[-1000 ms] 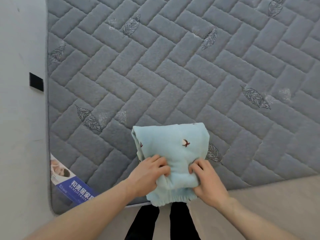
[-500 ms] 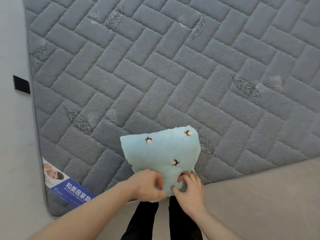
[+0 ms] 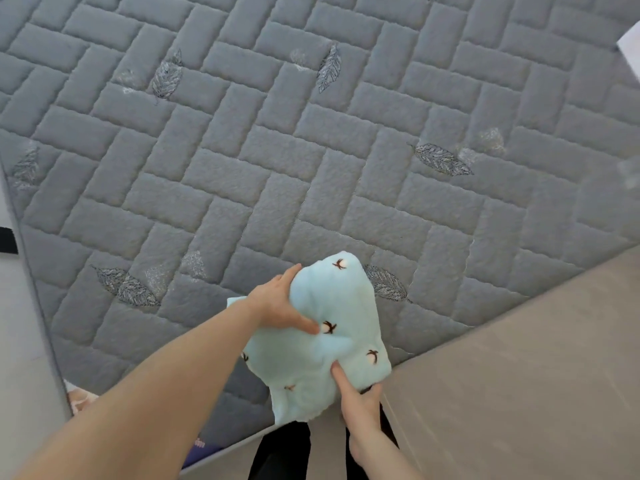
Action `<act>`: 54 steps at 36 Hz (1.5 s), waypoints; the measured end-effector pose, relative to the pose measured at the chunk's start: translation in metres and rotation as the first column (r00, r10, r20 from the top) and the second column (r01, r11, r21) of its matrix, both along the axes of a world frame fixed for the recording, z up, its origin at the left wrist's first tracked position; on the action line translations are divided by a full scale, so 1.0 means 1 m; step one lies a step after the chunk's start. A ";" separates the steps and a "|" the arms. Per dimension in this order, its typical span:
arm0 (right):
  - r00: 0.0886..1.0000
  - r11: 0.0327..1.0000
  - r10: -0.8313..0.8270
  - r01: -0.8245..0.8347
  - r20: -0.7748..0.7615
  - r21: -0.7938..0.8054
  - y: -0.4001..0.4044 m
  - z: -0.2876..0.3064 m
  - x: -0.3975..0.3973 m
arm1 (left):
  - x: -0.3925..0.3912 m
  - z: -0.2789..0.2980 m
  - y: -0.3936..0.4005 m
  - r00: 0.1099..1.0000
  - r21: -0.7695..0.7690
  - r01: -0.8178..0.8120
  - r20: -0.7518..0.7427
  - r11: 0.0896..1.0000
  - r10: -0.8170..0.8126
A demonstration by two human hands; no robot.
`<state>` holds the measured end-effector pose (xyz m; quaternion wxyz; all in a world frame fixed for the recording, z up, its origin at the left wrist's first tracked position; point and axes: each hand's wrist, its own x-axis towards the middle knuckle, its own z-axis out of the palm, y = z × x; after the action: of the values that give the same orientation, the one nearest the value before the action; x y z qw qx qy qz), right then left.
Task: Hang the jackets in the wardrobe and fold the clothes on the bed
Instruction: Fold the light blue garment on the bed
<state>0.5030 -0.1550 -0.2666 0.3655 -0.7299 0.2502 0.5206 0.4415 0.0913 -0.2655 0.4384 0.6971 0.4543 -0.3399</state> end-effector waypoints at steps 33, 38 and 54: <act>0.992 0.845 -0.064 0.113 -0.110 0.522 -0.078 0.276 0.087 | -0.014 0.300 -0.097 0.774 -0.740 -0.365 0.097 0.565 0.626; 0.996 0.805 -0.063 0.092 -0.069 0.587 -0.105 0.319 0.115 | 0.025 0.343 -0.119 0.828 -0.714 -0.227 0.217 0.662 0.518; 0.983 0.633 -0.181 0.128 -0.016 0.764 -0.202 0.417 0.190 | 0.135 0.428 -0.214 0.688 -0.616 -0.267 0.417 0.741 0.594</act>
<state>0.6928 -0.3575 0.1508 0.6889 -0.5005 0.0585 0.5210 0.5763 -0.1229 0.1621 0.7936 0.4920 0.3450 -0.0955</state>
